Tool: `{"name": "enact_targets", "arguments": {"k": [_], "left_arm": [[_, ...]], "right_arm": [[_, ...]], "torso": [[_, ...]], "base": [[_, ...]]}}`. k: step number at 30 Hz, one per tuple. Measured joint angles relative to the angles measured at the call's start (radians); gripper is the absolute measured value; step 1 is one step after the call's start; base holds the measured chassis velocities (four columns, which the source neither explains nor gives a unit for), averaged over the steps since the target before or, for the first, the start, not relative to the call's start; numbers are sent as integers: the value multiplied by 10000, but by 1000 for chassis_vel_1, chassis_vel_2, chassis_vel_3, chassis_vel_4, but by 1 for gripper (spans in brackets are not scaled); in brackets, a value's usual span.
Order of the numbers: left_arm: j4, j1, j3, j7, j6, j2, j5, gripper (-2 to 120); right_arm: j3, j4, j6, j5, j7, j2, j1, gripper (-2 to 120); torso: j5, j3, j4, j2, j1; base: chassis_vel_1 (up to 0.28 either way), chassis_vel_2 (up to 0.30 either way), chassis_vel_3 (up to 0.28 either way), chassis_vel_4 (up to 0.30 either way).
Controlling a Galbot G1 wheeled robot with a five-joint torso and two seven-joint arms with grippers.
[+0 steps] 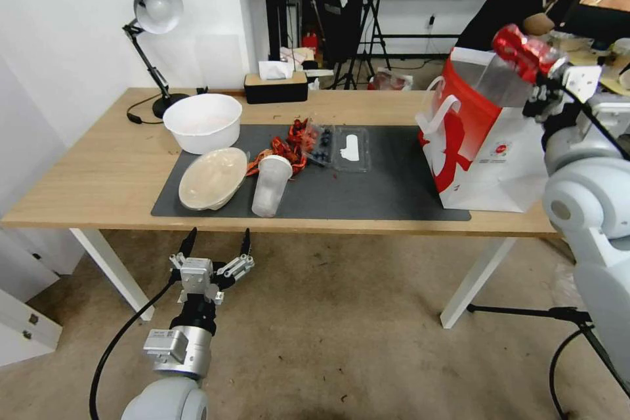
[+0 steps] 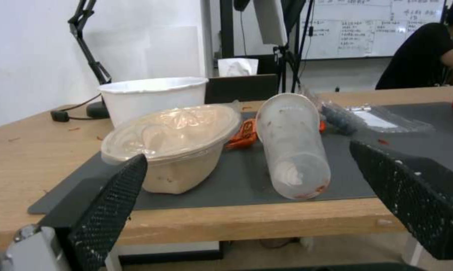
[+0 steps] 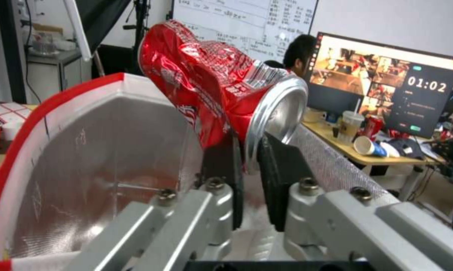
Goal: Pick up the trash from the table and place it into the takeout bag.
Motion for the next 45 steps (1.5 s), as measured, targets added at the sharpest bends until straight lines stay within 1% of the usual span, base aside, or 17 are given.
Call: {"name": "enact_targets", "arguments": {"k": [4,7,9,11,13,14,16,19,22,23,26,27,28,30,34,40,45], "left_arm": [[-15,0,1,2,0,10,1,100],[-20,0,0,5,0,26,0,100],[-20,-1,0,5,0,28,0,100],[-21,-13,-5,6,2,39,-5,100],[-22,-14,-5,7,3,39,-6,100],[-22,-20,-4,7,7,39,-9,100],[-22,-26,-3,7,9,35,-11,100],[-20,-28,4,8,12,35,-12,100],[-16,-34,6,9,12,35,-15,100],[-9,-43,6,8,15,37,-20,100],[-4,-58,7,9,17,41,-36,100],[-4,-59,6,9,17,41,-39,100],[-3,-67,4,0,18,44,-77,100],[-7,-67,2,-2,18,53,-92,100],[-11,-74,-8,-4,18,82,-114,100],[13,-147,-11,-6,20,144,-155,100],[43,-168,8,-6,21,166,-163,100]], "right_arm": [[24,-5,0,25,25,16,-9,20],[46,18,-30,113,84,30,8,37],[60,28,-31,139,88,33,18,38],[75,45,970,698,-122,36,116,51],[78,53,1227,834,-220,36,131,53],[116,128,2362,1410,-820,31,138,60],[158,248,3441,1916,-1493,8,56,68],[109,522,4394,2310,-2298,-38,-250,80],[-7,762,4814,2339,-2735,-44,-551,85],[-175,1159,5045,2083,-3102,27,-1021,93],[-419,1628,5059,1456,-3230,208,-1571,99],[-442,1665,5060,1384,-3239,232,-1631,99],[-691,2020,5045,168,-3306,555,-2440,100],[-719,2111,5105,-421,-3379,714,-2835,100],[-814,2225,5265,-1169,-3474,988,-3703,100],[-902,2106,7232,-3265,-3255,1647,-6372,100],[-949,1516,8059,-3780,-3020,1932,-7160,100]], "torso": [[0,0,0,0,0],[-1,0,0,1,0],[-1,0,0,0,0],[0,0,-2,0,0],[0,0,-2,0,0],[-1,0,2,0,0],[-3,0,1,0,1],[-2,-1,-1,0,2],[-2,-1,-1,1,2],[-2,0,-1,1,2],[-3,-1,0,1,2],[-3,-1,0,1,1],[3,-1,-5,1,1],[-6,-1,4,1,1],[5,0,-3,1,1],[-1,-2,-1,3,1],[1,-2,-4,3,0]], "base": [[0,0,0,0],[0,0,0,0],[0,0,0,0],[0,0,0,0],[0,0,0,0],[0,0,0,0],[0,0,0,0],[0,0,0,0],[0,0,0,0],[0,0,0,0],[0,0,0,0],[0,0,0,0],[0,0,0,0],[0,0,0,0],[0,0,0,0],[0,0,0,0],[0,0,0,0]]}}
